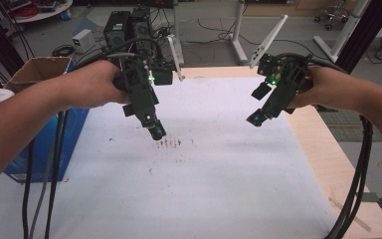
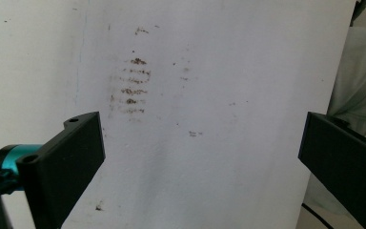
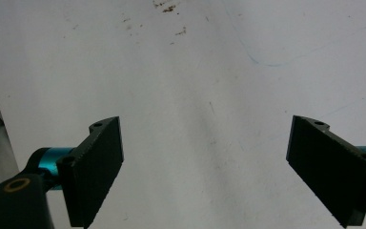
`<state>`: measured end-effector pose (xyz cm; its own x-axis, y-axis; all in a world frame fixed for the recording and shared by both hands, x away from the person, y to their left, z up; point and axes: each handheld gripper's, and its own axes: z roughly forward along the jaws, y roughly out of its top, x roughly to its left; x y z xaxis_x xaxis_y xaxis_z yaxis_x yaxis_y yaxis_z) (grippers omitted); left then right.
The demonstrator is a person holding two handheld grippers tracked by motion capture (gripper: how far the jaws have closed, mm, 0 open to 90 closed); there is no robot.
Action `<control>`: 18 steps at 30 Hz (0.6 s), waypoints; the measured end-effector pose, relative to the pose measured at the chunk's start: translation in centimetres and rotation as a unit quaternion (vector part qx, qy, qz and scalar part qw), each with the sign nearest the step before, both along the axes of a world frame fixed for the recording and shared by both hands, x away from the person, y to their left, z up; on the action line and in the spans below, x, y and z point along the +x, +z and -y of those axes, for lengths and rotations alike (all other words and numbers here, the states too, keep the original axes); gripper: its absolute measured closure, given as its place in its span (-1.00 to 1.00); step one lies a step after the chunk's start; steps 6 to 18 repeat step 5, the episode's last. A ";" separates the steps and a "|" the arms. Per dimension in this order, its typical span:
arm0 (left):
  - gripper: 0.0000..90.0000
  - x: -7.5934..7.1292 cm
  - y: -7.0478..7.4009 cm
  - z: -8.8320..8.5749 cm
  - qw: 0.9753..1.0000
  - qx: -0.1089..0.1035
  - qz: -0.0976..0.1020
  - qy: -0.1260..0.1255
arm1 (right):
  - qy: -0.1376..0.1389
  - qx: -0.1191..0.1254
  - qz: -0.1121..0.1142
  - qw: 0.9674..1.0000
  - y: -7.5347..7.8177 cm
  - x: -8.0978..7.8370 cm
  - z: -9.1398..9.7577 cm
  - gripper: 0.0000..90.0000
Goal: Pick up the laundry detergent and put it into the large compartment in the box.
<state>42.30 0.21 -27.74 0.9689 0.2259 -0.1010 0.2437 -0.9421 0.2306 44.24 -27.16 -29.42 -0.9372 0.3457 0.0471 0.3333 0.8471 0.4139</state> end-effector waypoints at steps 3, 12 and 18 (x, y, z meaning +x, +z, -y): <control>-0.96 0.0 -0.1 0.0 1.000 0.003 -0.001 -0.001 | -0.001 0.001 0.000 1.000 -0.1 0.0 0.1 -0.75; -0.96 0.1 -0.1 0.0 1.000 0.001 0.001 -0.002 | -0.001 0.002 0.000 1.000 -0.2 0.0 0.1 -0.75; -0.96 0.1 -0.1 0.0 1.000 0.001 0.001 -0.002 | -0.001 0.002 0.000 1.000 -0.2 0.0 0.1 -0.75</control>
